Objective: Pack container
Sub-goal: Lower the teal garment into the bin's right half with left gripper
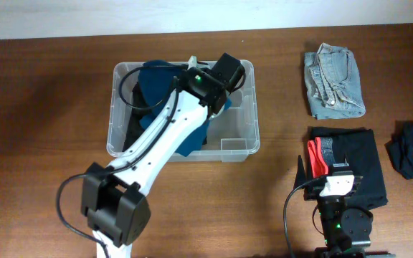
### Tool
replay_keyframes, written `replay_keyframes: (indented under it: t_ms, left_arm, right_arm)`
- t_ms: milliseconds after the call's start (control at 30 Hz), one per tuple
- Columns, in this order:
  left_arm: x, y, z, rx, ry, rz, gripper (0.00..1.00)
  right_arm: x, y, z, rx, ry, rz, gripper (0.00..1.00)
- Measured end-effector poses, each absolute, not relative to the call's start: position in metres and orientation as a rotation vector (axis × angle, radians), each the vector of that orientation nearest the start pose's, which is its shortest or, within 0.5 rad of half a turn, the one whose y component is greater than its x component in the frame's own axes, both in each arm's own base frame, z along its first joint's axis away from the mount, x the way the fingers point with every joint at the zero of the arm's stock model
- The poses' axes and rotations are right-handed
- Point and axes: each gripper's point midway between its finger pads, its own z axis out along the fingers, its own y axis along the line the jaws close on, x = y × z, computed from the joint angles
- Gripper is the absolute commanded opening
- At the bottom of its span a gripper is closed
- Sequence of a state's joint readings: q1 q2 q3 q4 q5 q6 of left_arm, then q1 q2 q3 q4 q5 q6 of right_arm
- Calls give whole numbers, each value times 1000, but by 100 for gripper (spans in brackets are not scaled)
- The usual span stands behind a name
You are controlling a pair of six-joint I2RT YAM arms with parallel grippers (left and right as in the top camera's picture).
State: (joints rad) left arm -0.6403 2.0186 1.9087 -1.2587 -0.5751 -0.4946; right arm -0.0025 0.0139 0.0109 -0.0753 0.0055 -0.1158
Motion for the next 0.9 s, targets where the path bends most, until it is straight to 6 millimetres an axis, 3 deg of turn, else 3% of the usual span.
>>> replay_keyframes:
  t_ms: [200,533,600,733,767,800,833,900]
  left_arm:
    - [407,-195,164,117,2596,472,1]
    - [415,-243,172,240,2501,341,10]
    - [416,-246,173,254,2493,331,40]
    - [418,-249,174,251,2483,314,42]
    - [418,-250,174,254,2485,312,50]
    - [418,-250,173,264,2486,314,72]
    - [418,-250,173,268,2487,312,87]
    - [418,-251,173,268,2487,309,93]
  right_arm:
    - [246,-2,157,-90,1648,-95,98]
    - [246,-2,157,-90,1647,-95,98]
    - [246,-2,157,-90,1647,-95,98]
    - [246,-2,157,-90,1648,-96,98]
    - [246,-2,157,-90,1648,-95,98]
    - [246,-2,157,-90,1648,-95,98]
    - [246,-2,157,-89,1648,-95,98]
    - [246,-2,157,-90,1648,-96,98]
